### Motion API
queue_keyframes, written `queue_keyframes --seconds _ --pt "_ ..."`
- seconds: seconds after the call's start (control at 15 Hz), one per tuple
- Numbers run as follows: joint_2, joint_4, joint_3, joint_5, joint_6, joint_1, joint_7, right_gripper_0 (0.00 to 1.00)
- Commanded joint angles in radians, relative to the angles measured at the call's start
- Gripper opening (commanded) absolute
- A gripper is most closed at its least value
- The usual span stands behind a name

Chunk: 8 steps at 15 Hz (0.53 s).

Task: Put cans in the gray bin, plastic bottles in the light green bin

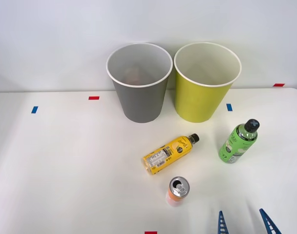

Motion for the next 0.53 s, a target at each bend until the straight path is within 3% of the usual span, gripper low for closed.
queue_keyframes --seconds 0.07,0.53 --pt "0.0 0.0 0.0 0.0 0.0 0.0 0.0 1.0" --pt "0.0 0.0 0.0 0.0 0.0 0.0 0.0 1.0"
